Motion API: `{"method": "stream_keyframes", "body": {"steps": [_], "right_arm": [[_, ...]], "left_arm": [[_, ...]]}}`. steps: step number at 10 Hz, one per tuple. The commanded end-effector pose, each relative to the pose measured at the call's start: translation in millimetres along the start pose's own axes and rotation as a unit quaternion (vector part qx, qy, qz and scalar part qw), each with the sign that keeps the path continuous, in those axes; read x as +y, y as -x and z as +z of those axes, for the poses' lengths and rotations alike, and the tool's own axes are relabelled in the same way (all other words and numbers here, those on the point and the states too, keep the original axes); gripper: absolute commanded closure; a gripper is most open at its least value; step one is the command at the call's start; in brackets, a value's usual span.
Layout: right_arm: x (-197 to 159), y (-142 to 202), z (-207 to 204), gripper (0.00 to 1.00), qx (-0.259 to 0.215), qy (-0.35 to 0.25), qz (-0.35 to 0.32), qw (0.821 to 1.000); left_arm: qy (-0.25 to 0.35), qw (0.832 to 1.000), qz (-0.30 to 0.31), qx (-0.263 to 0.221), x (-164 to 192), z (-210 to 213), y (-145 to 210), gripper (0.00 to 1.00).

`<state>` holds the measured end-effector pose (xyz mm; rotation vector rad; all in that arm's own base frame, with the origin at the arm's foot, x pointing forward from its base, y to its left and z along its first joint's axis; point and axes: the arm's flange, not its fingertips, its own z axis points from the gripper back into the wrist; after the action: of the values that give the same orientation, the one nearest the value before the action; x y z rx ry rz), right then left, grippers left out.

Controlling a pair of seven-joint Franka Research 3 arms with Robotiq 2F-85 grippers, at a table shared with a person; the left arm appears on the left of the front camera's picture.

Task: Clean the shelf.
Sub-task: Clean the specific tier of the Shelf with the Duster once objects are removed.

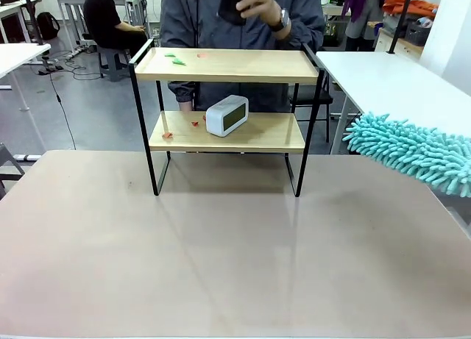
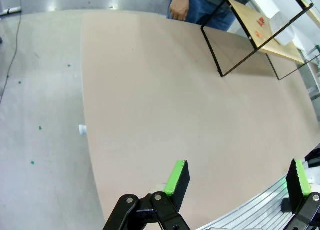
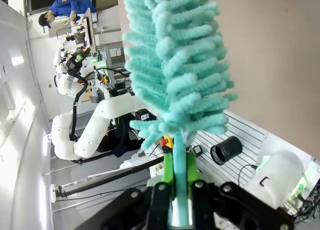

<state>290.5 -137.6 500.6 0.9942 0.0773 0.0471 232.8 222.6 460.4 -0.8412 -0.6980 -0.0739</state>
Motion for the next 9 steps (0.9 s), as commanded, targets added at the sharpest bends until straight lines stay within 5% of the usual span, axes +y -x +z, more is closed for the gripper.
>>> {"method": "stream_keyframes", "body": {"steps": [1, 2, 3, 4, 7, 9], "right_arm": [[4, -1, 3, 1.0, -0.002, -0.007, 0.005, 1.0], [4, -1, 3, 1.0, -0.002, -0.007, 0.005, 1.0], [0, 0, 0, 0.88, 0.0, 0.0, 0.0, 1.0], [18, 1, 10, 0.88, -0.046, 0.047, 0.008, 0.998], [120, 4, 62, 0.88, -0.199, 0.111, 0.118, 0.966], [181, 0, 49, 0.88, -0.267, 0.141, 0.179, 0.936]], "left_arm": [[0.008, 1.0, -0.011, -0.009, -1, -1, -1, 0.0], [0.008, 1.0, -0.011, -0.009, -1, -1, -1, 0.0], [0.008, 1.0, -0.011, -0.009, -1, -1, -1, 0.0], [0.008, 1.0, -0.011, -0.009, -1, -1, -1, 0.0], [0.008, 1.0, -0.011, -0.009, -1, -1, -1, 0.0], [0.008, 1.0, -0.011, -0.009, -1, -1, -1, 0.0]]}}
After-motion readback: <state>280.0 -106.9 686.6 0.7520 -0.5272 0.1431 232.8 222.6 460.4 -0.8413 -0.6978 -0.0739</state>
